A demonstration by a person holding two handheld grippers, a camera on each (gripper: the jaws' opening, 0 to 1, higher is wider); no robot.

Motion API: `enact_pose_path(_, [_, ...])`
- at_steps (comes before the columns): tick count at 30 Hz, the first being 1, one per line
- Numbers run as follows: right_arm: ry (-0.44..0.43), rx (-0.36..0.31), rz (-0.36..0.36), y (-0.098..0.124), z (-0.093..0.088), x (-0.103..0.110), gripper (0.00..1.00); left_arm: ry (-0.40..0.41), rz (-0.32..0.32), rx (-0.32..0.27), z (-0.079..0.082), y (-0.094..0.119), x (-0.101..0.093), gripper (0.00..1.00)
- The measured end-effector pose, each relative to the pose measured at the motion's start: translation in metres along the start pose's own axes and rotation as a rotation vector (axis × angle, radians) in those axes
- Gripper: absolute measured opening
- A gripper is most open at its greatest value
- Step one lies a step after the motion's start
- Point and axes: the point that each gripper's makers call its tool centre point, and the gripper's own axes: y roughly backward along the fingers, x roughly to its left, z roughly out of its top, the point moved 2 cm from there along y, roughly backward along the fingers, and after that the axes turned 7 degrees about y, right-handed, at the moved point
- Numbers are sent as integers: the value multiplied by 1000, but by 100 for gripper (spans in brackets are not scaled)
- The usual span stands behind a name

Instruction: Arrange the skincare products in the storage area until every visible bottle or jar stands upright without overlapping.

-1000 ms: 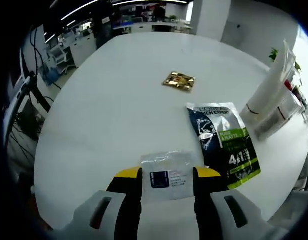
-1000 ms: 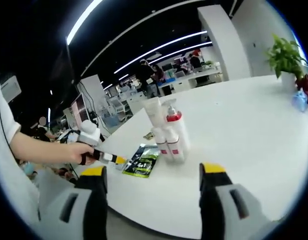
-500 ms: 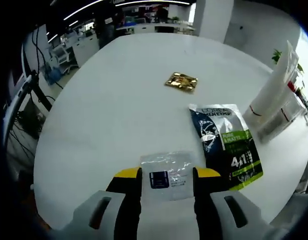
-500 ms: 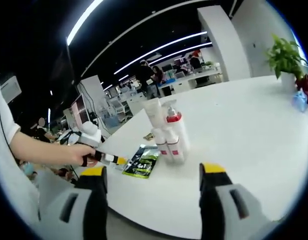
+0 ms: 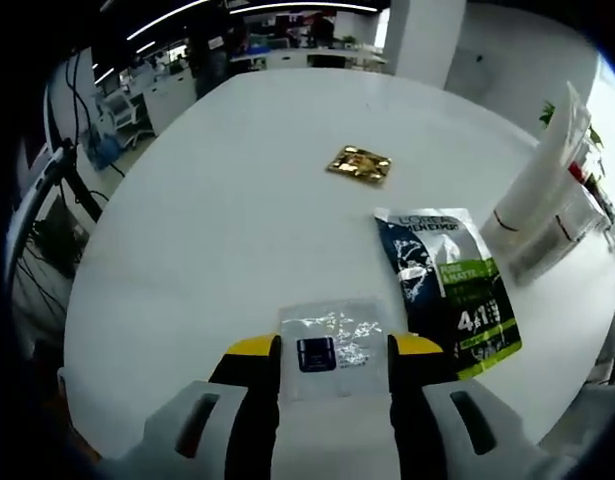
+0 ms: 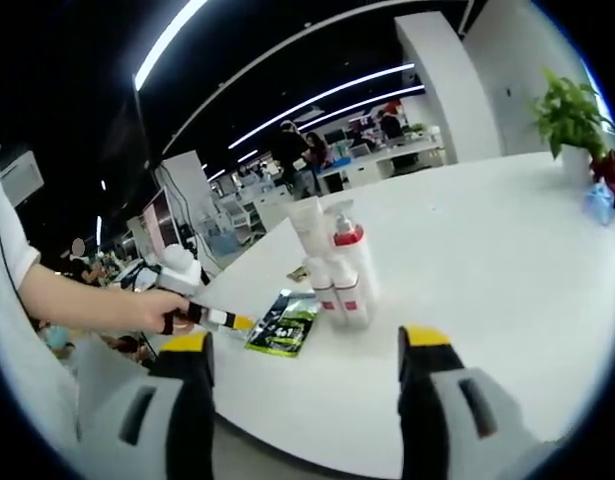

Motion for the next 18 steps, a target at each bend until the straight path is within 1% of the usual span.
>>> enact_pose_path(8, [8, -2, 8, 0, 0, 2, 75, 6, -43, -41, -1, 13, 0, 43])
enact_pose_path(12, [13, 0, 13, 1, -1, 4, 75, 14, -67, -61, -2, 21, 1, 48])
enact_pose_path(13, [15, 1, 14, 1, -1, 4, 76, 2, -84, -71, -2, 23, 0, 50])
enact_pose_path(15, [16, 3, 17, 0, -1, 4, 75, -35, -89, -93, -2, 29, 2, 54])
enact_pose_path(18, [17, 7, 21, 0, -2, 5, 75, -14, -107, -104, -6, 37, 5, 56])
